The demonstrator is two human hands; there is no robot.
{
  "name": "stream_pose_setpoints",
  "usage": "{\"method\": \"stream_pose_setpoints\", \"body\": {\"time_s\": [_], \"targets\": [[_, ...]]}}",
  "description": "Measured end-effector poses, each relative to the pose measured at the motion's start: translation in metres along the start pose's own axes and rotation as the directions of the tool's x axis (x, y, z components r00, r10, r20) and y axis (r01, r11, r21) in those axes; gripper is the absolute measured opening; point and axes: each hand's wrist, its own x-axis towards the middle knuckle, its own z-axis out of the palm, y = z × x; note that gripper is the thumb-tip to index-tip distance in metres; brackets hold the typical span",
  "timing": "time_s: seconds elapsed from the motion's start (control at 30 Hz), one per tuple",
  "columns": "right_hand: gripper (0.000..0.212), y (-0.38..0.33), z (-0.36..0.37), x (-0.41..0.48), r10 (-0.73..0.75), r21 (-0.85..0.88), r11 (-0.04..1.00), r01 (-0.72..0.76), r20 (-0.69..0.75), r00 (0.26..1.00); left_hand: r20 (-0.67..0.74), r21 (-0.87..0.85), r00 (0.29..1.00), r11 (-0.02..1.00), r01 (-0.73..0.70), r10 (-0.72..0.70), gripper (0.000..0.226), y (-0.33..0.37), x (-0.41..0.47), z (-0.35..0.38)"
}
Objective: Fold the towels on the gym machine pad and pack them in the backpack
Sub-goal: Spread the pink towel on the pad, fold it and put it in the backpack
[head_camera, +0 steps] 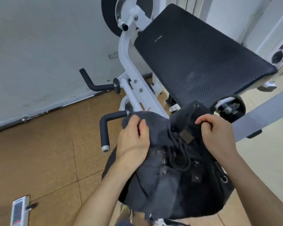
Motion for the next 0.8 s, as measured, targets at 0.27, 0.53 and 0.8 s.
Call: {"method": "stream_pose_setpoints", "body": {"time_s": [0.27, 0.53, 0.8], "targets": [[0.034, -0.043, -0.005, 0.000, 0.140, 0.381, 0.919, -0.099, -0.079, 0.987, -0.034, 0.678, 0.930, 0.692, -0.248, 0.367, 0.022, 0.010, 0.189, -0.062], [0.039, -0.057, 0.013, -0.003, 0.223, 0.445, 0.858, -0.258, 0.130, 0.966, 0.269, 0.037, 0.951, 0.985, -0.169, 0.153, 0.027, -0.038, 0.087, -0.001], [0.040, -0.064, 0.000, -0.019, 0.199, 0.386, 0.888, -0.250, 0.168, 0.965, 0.419, 0.441, 0.792, 0.662, -0.606, 0.445, 0.024, -0.023, 0.084, 0.014]]}}
